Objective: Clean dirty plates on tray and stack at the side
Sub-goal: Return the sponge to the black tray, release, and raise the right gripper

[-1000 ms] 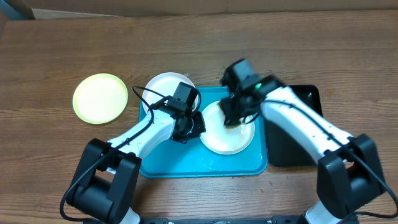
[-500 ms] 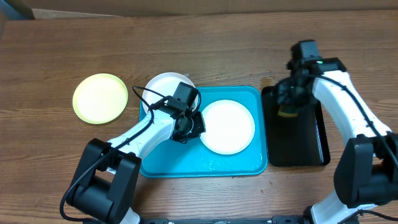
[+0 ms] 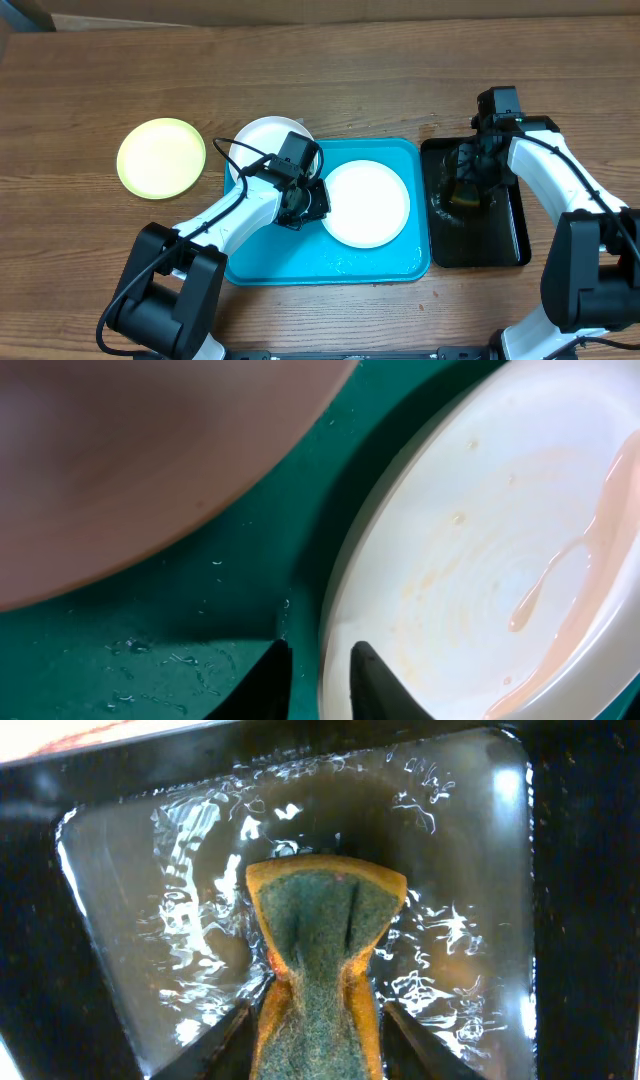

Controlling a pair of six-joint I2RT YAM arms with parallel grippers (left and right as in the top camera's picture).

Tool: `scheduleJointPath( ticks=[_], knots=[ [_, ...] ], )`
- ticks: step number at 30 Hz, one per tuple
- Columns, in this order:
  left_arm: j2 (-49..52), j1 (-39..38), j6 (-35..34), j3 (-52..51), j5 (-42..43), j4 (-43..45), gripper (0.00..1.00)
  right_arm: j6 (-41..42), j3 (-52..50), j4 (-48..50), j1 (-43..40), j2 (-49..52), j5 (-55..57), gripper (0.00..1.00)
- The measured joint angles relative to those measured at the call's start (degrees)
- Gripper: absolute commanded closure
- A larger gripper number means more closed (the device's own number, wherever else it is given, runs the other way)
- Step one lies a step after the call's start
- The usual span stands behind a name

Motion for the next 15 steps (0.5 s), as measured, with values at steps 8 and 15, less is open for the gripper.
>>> scheduleJointPath(
  ticks=[8, 15],
  knots=[
    [0.0, -1.14, 0.13, 0.0, -0.72, -0.98, 0.69, 0.98, 7.37, -0.57, -4.44, 0.04, -3.37, 0.32],
    [0.59, -4.52, 0.13, 0.0, -3.13, 0.04, 0.68, 2.6, 9.97, 0.11, -12.92, 0.04, -4.26, 0.0]
  ],
)
